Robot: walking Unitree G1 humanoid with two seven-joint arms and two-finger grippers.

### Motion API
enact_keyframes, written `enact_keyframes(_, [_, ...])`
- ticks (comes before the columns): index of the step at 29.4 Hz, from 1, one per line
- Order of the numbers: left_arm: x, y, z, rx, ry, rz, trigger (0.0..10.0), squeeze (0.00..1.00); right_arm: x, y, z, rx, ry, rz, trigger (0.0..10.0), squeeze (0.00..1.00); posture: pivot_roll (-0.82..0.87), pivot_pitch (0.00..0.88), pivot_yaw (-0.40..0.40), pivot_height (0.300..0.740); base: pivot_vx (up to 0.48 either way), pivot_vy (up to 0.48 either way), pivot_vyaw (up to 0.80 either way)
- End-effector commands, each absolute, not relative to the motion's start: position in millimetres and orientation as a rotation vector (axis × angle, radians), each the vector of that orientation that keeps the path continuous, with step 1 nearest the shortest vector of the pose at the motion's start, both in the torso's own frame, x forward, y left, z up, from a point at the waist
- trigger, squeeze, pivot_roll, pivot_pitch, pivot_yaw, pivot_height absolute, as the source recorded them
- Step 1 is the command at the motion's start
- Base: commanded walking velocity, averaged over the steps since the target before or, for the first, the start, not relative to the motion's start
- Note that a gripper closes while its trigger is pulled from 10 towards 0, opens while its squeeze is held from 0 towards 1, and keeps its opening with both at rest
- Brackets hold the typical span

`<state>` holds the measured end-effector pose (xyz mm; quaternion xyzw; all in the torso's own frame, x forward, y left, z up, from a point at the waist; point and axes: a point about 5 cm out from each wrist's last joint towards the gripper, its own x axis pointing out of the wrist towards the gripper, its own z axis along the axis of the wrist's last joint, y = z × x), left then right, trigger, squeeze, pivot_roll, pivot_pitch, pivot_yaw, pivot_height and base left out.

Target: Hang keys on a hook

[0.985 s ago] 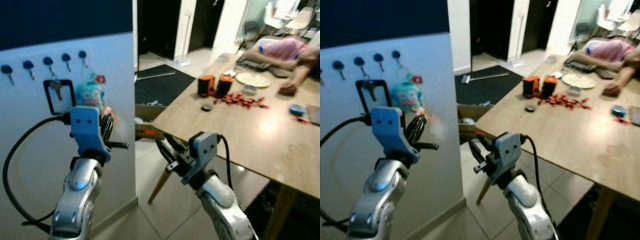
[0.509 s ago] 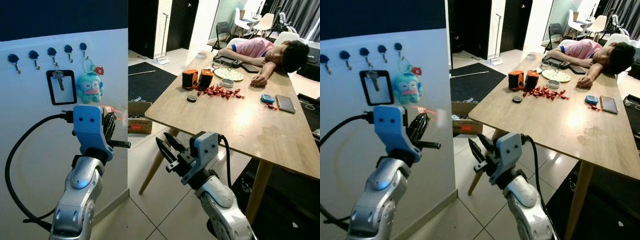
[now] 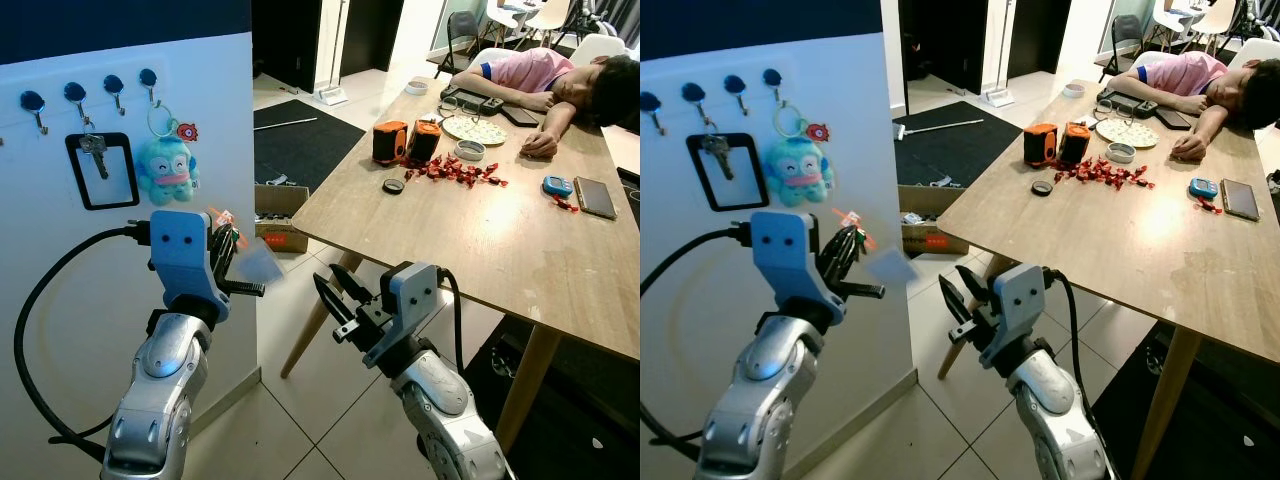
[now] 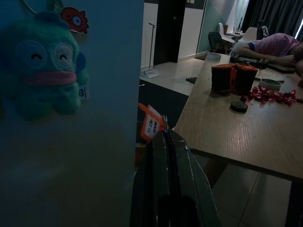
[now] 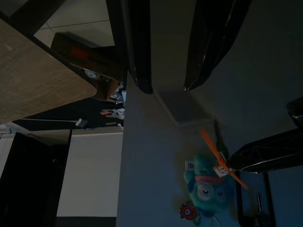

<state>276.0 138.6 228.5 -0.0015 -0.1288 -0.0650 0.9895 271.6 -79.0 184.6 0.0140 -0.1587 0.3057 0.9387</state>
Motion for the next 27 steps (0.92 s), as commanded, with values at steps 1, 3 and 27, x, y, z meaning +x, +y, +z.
enact_keyframes(1, [274.3,138.4,229.5,0.016,-0.265,-0.139,10.0,0.00,270.7,-81.7,183.4,0.033,-0.321,0.615,10.0,0.00,0.13,0.080,-0.042,0.740,0.000,0.000,0.00])
enact_keyframes(3, [274.7,138.6,228.7,0.022,-0.262,-0.138,10.0,0.00,270.8,-81.4,183.5,0.037,-0.321,0.616,10.0,0.00,0.13,0.080,-0.042,0.740,0.000,0.000,0.00])
enact_keyframes(27, [276.1,138.0,227.1,0.035,-0.254,-0.134,10.0,0.00,273.8,-81.0,183.4,0.008,-0.320,0.607,10.0,0.00,0.13,0.075,-0.042,0.740,0.000,0.000,0.56])
